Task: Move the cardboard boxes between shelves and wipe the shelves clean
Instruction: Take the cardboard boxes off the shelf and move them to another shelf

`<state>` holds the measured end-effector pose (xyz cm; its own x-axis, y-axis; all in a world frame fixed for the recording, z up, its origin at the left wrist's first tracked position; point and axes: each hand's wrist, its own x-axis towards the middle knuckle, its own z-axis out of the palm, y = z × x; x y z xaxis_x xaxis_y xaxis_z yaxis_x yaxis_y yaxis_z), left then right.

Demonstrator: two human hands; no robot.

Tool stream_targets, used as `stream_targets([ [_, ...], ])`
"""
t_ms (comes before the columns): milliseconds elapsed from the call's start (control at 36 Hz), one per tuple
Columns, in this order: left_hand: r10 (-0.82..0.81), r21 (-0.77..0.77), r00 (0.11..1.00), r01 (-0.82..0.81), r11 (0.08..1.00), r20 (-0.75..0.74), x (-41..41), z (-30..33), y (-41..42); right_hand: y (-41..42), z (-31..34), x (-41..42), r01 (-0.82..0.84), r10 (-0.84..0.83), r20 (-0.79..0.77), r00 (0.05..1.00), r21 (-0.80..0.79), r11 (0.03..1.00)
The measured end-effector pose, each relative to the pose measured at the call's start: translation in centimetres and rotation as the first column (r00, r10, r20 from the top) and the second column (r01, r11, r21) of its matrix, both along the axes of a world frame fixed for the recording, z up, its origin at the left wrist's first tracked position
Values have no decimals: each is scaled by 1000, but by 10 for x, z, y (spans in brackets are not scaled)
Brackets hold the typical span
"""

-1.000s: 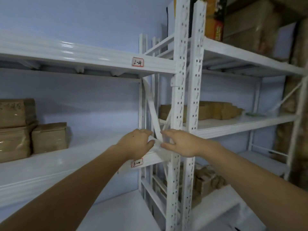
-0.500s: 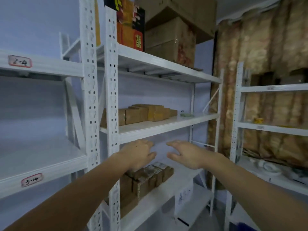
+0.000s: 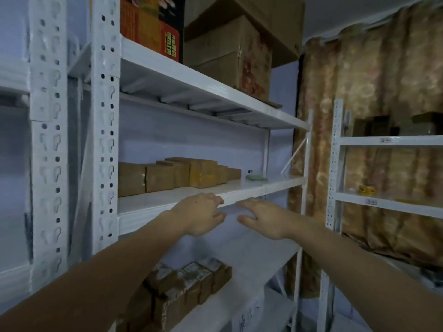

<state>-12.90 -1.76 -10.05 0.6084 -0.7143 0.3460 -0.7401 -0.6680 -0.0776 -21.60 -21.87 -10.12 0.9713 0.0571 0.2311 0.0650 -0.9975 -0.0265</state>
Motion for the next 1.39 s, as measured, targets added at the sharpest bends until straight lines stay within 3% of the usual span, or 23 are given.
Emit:
stream_targets([
  [167,83,-18,997,-83,996,-8,51,10,5,-8,9,66,-75,68,88,994,87,993],
  [333,246,24,969,-245,969,-34,90,13,33,6,7,142,-220,213,70,974,105,970],
  [583,526,-29,850,-526,850,-22,140,15,63,44,11,238,-457,454,51,889,104,883],
  [722,620,-153,784,-610,778,26,164,20,76,64,22,285,-577,551,173,817,231,783],
  [833,719,-449,693,-662,601,-59,182,26,87,86,32,315,-637,568,299,767,467,613],
  [889,747,-590,652,-656,470,-129,190,32,91,99,41,327,-652,555,351,754,495,574],
  [1028,646,-809,632,-587,38,-428,208,52,90,125,56,354,-653,556,346,756,346,673],
  [1083,608,-818,624,-571,-74,-491,219,57,93,134,60,362,-631,550,320,771,274,725],
  [1222,501,-782,618,-580,-229,-606,234,56,95,148,62,387,-588,553,247,796,94,803],
  [1389,403,-754,640,-589,-290,-654,245,43,106,162,54,405,-604,574,231,786,86,792],
])
